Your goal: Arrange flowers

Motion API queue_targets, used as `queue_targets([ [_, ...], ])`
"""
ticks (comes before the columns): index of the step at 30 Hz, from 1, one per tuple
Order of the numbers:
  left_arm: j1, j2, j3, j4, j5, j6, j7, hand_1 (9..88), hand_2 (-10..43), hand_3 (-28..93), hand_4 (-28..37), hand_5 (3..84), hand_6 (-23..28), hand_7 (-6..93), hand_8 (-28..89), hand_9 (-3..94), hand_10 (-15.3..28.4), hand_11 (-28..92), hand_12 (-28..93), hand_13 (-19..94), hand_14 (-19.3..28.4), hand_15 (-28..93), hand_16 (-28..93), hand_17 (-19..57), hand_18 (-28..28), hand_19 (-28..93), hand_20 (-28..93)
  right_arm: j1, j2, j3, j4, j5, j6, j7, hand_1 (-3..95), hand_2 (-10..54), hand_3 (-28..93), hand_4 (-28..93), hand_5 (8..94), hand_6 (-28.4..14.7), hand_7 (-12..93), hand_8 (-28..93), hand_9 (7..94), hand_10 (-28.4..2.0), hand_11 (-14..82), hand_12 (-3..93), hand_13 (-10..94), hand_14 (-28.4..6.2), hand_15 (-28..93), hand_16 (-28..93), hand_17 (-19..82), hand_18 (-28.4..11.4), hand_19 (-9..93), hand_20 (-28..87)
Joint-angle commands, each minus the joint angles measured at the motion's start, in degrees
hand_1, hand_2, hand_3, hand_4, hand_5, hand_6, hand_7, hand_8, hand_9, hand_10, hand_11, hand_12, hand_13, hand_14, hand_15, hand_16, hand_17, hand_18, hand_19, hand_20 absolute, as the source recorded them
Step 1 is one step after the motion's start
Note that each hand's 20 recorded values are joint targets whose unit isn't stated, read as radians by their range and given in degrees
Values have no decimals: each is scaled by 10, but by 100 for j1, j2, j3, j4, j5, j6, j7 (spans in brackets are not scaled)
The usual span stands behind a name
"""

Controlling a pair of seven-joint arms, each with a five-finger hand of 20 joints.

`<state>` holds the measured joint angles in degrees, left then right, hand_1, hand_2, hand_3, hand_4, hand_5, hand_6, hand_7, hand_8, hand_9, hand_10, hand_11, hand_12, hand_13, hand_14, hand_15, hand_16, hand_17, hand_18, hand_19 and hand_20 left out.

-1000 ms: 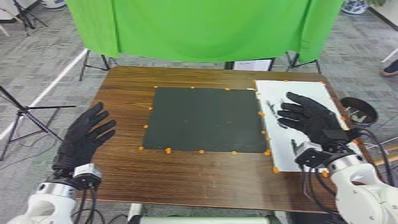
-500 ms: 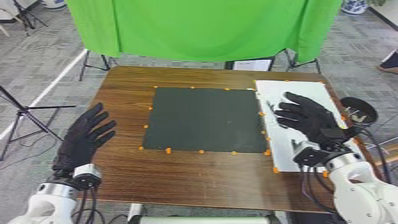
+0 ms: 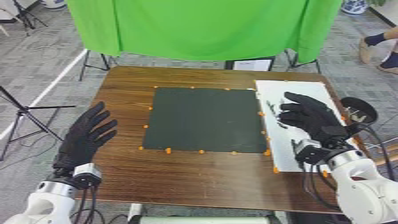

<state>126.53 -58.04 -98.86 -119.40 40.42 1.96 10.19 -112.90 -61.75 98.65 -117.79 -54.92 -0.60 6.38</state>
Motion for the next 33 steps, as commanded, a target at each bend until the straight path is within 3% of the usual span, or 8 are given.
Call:
queue_targets([
  [1, 186, -3, -88, -46, 23, 64, 5, 284, -69, 675, -281, 235, 29, 223, -122, 182, 108, 227, 168, 164, 154, 321, 8, -93, 232, 404, 79, -305, 865, 3, -668, -3345, 1173, 1068, 303, -95, 772, -282, 562, -5, 371, -189, 635, -118, 483, 297, 588, -102, 766, 271, 303, -185, 874, 466],
  [5, 215, 27, -86, -52, 51, 65, 8, 284, -70, 676, -280, 236, 30, 222, -122, 182, 109, 227, 166, 166, 154, 324, 7, -93, 231, 403, 81, -782, 1124, 211, -1015, -5241, 617, 1705, 405, -95, 665, -283, 641, 12, 399, -176, 707, -107, 493, 322, 665, -89, 782, 305, 372, -186, 929, 493],
  [6, 225, 34, -87, -54, 55, 58, -4, 283, -71, 677, -280, 236, 30, 222, -122, 182, 109, 227, 166, 166, 154, 325, 7, -93, 231, 403, 81, -915, 1173, 212, -1111, -5783, 429, 1935, 469, -95, 551, -283, 651, 15, 398, -171, 709, -107, 491, 325, 672, -89, 782, 312, 376, -188, 931, 497],
  [9, 217, 29, -74, -46, 61, 67, -6, 284, -70, 675, -281, 237, 29, 222, -122, 182, 109, 228, 166, 166, 154, 326, 6, -94, 231, 403, 81, -1219, 1184, 208, -1255, -6440, -6, 2253, 531, -95, 328, -283, 658, 17, 395, -188, 709, -107, 490, 327, 671, -92, 777, 328, 373, -192, 932, 497],
  [12, 266, 32, -91, -59, 55, 50, -20, 285, -70, 675, -281, 237, 30, 223, -122, 182, 110, 228, 165, 166, 154, 326, 5, -94, 231, 403, 81, -1014, 1254, -91, -1217, -6673, -433, 2807, 505, -95, 155, -220, 659, 9, 368, -176, 718, -106, 480, 348, 658, -101, 774, 326, 358, -200, 930, 489],
  [19, 250, 55, -94, -69, 90, 55, -58, 284, -69, 676, -281, 237, 30, 222, -122, 182, 109, 229, 166, 166, 155, 329, 4, -94, 230, 403, 82, -1083, 1295, -341, -1136, -7254, -674, 3207, 461, -95, 199, -244, 668, 2, 355, -165, 720, -110, 476, 348, 655, -105, 774, 319, 355, -206, 932, 487],
  [22, 251, 60, -100, -77, 207, 84, -100, 284, -69, 677, -280, 238, 30, 222, -122, 182, 110, 229, 166, 166, 154, 329, 3, -94, 229, 403, 82, -1090, 1288, -328, -1121, -7219, -724, 3206, 438, -95, 268, -279, 669, 2, 356, -164, 719, -111, 474, 351, 655, -105, 773, 320, 354, -207, 932, 489],
  [33, 242, 38, -102, -63, 156, 80, -115, 283, -68, 677, -281, 238, 29, 222, -122, 184, 110, 231, 165, 166, 155, 331, 2, -94, 229, 403, 83, -826, 1263, -629, -937, -7169, -1156, 3315, 419, -95, 252, -274, 663, -3, 346, -162, 712, -112, 461, 341, 647, -108, 763, 313, 344, -208, 931, 485],
])
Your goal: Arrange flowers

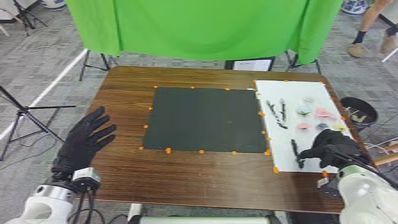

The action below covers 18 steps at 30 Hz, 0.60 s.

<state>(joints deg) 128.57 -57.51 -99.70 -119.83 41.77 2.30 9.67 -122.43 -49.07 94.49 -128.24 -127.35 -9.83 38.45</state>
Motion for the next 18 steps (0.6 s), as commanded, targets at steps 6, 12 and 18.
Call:
queue_targets([
  [6, 19, 11, -31, 4, -13, 40, -61, 282, -66, 677, -280, 239, 30, 223, -122, 186, 111, 234, 165, 168, 156, 335, 2, -94, 229, 404, 84, 242, -22, -352, 178, 175, -540, 199, 365, -95, 293, -280, 664, -4, 342, -161, 715, -113, 457, 340, 647, -112, 761, 311, 343, -209, 932, 483],
  [12, -11, 24, -5, 22, -26, 53, -58, 282, -66, 679, -281, 241, 30, 223, -122, 187, 111, 236, 163, 170, 159, 339, 0, -95, 229, 406, 84, 414, 42, -706, 336, -53, -1100, 384, 374, -95, 290, -281, 663, -6, 335, -157, 713, -115, 450, 344, 642, -115, 759, 309, 339, -210, 931, 481],
  [18, 0, 5, 7, 18, -21, 47, -72, 281, -65, 681, -281, 242, 30, 223, -123, 189, 111, 236, 161, 171, 158, 340, -1, -95, 229, 406, 84, 543, -17, -1109, 525, -91, -1505, 533, 357, -95, 647, -283, 668, 20, 451, -166, 722, -102, 518, 374, 663, -97, 780, 308, 357, -202, 932, 493],
])
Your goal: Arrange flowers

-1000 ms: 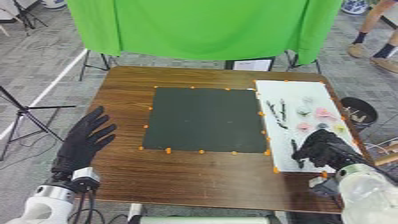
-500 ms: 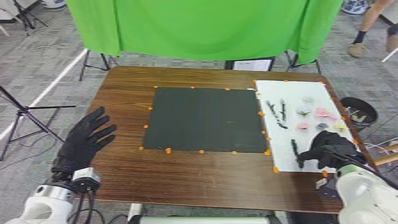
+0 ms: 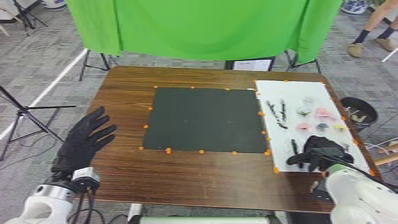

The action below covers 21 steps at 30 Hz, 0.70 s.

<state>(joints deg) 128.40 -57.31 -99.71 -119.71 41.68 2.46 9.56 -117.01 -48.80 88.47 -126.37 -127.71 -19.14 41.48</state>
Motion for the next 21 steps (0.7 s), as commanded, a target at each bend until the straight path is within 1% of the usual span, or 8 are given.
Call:
queue_targets([
  [1, 14, -11, 10, 7, -16, 36, -75, 281, -66, 682, -281, 243, 30, 223, -123, 188, 111, 236, 160, 171, 158, 340, -1, -95, 230, 406, 84, 47, -64, -553, 356, 95, -671, 300, 363, -95, 672, -283, 674, 26, 469, -172, 722, -101, 519, 377, 674, -94, 791, 316, 364, -202, 932, 511],
  [3, 3, -3, 25, 15, -17, 37, -79, 281, -65, 681, -281, 243, 30, 223, -123, 188, 111, 236, 160, 171, 158, 340, -2, -95, 230, 406, 83, 98, -98, -650, 420, 201, -706, 359, 403, -95, 630, -283, 685, 25, 472, 1, 755, -97, 555, 402, 691, -90, 813, 355, 383, -203, 932, 573],
  [4, -5, 3, 31, 18, -17, 34, -80, 281, -64, 680, -281, 243, 30, 223, -123, 188, 111, 236, 160, 171, 158, 340, -2, -95, 230, 406, 84, 123, -114, -680, 443, 287, -745, 388, 414, -95, 629, -283, 697, 22, 476, 47, 767, -93, 566, 408, 700, -88, 822, 370, 394, -204, 932, 600],
  [6, 0, 12, 33, 21, -16, 37, -80, 281, -63, 680, -281, 243, 30, 224, -123, 188, 111, 236, 160, 171, 158, 339, -2, -95, 230, 406, 83, 182, -153, -733, 481, 535, -793, 473, 445, -95, 620, -283, 716, 19, 482, 81, 788, -91, 576, 416, 712, -87, 832, 390, 408, -203, 932, 626],
  [9, -20, 8, 39, 25, -13, 26, -105, 281, -64, 680, -281, 243, 30, 224, -123, 188, 111, 236, 160, 171, 157, 340, -1, -95, 230, 407, 83, 177, -187, -778, 505, 520, -757, 407, 455, -95, 740, -282, 736, 21, 494, 101, 806, -85, 577, 440, 725, -84, 834, 409, 423, -205, 932, 649],
  [11, -9, 5, 33, 23, -10, 33, -109, 281, -64, 681, -281, 243, 30, 224, -123, 188, 111, 236, 160, 171, 158, 340, -1, -95, 230, 407, 83, 175, -195, -779, 510, 642, -641, 393, 462, -95, 767, -283, 740, 24, 497, 126, 811, -83, 579, 458, 731, -83, 836, 415, 427, -205, 932, 655],
  [16, 5, 2, 44, 22, -10, 41, -94, 281, -64, 681, -281, 243, 30, 224, -123, 189, 110, 235, 160, 171, 158, 340, -2, -95, 230, 406, 83, 31, -120, -785, 527, 446, 295, 33, 413, -95, 879, -250, 717, 13, 537, 211, 812, -88, 575, 528, 733, -87, 842, 427, 426, -212, 932, 672],
  [21, 23, 19, 22, 8, -11, 67, -66, 281, -63, 682, -280, 243, 30, 224, -123, 189, 110, 236, 160, 171, 158, 341, -2, -96, 230, 407, 83, -17, -19, -718, 483, 227, 1341, -260, 362, -95, 902, -146, 693, -2, 593, 272, 808, -89, 646, 502, 735, -99, 872, 423, 426, -217, 932, 707],
])
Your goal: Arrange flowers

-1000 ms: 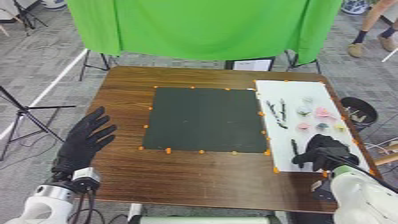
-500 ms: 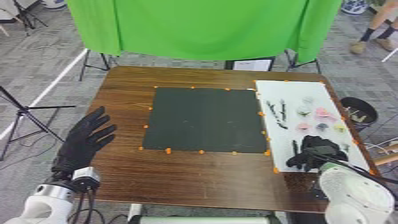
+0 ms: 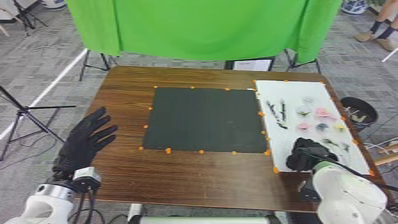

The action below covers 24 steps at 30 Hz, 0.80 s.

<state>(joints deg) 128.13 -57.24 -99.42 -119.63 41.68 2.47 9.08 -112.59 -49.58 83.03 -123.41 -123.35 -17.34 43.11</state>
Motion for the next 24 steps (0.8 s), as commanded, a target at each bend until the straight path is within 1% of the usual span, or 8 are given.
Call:
queue_targets([
  [1, 71, 30, -27, -7, -12, 73, 4, 281, -63, 683, -280, 243, 30, 223, -123, 188, 110, 236, 161, 172, 158, 341, -2, -96, 230, 407, 83, -453, 78, -130, 152, -211, 1279, -453, 355, -95, 907, -134, 695, -5, 597, 278, 810, -89, 653, 496, 739, -99, 876, 421, 428, -218, 932, 713],
  [5, 90, 100, -76, -29, -17, 138, 65, 280, -63, 684, -281, 242, 29, 225, -123, 189, 111, 237, 161, 172, 158, 342, -2, -96, 230, 408, 83, -289, 164, 1, 14, -35, 1585, -450, 335, -95, 919, -99, 704, -8, 600, 291, 819, -91, 666, 484, 747, -101, 882, 415, 439, -221, 932, 728],
  [10, 99, 176, -148, -55, 6, 123, 94, 281, -63, 685, -280, 244, 29, 225, -123, 191, 111, 237, 160, 173, 158, 344, -2, -96, 230, 408, 84, -84, 251, 126, -100, 163, 1755, -407, 323, -95, 929, -83, 713, -11, 591, 305, 825, -92, 669, 482, 754, -101, 884, 412, 450, -223, 932, 738],
  [16, 172, 190, -232, -101, 8, 160, 113, 281, -63, 685, -279, 245, 29, 227, -124, 193, 112, 239, 160, 175, 157, 347, -1, -95, 229, 408, 84, 131, 298, 129, -130, 290, 1841, -440, 321, -95, 931, -79, 719, -16, 582, 313, 827, -93, 669, 480, 758, -101, 885, 412, 452, -223, 932, 743],
  [18, 270, 206, -332, -146, 12, 132, 129, 281, -63, 685, -279, 246, 29, 227, -124, 194, 112, 238, 159, 175, 157, 346, -2, -95, 229, 408, 84, 354, 307, -13, -96, 348, 1795, -445, 321, -95, 931, -78, 719, -16, 581, 315, 827, -94, 670, 480, 758, -102, 885, 412, 453, -224, 932, 743],
  [20, 401, 251, -490, -189, -25, 92, 170, 281, -63, 685, -279, 246, 30, 227, -124, 194, 112, 237, 159, 175, 157, 345, -2, -96, 230, 409, 84, 705, 315, -275, -27, 385, 1744, -478, 322, -95, 931, -80, 720, -16, 580, 315, 827, -94, 669, 481, 759, -101, 885, 412, 454, -223, 932, 744],
  [22, 536, 354, -670, -217, -84, 60, 228, 280, -66, 687, -278, 247, 30, 226, -124, 193, 112, 235, 158, 173, 157, 343, -2, -96, 229, 408, 84, 1121, 292, -599, 69, 379, 1769, -532, 321, -95, 931, -78, 720, -16, 579, 316, 828, -94, 668, 482, 759, -100, 885, 413, 455, -223, 932, 744],
  [24, 645, 472, -838, -269, -60, 108, 234, 279, -68, 686, -277, 246, 30, 225, -124, 192, 111, 234, 158, 172, 157, 340, -3, -96, 228, 407, 84, 1610, 247, -977, 180, 354, 1763, -572, 320, -95, 931, -74, 722, -17, 577, 316, 829, -95, 668, 481, 761, -100, 885, 412, 456, -222, 932, 744],
])
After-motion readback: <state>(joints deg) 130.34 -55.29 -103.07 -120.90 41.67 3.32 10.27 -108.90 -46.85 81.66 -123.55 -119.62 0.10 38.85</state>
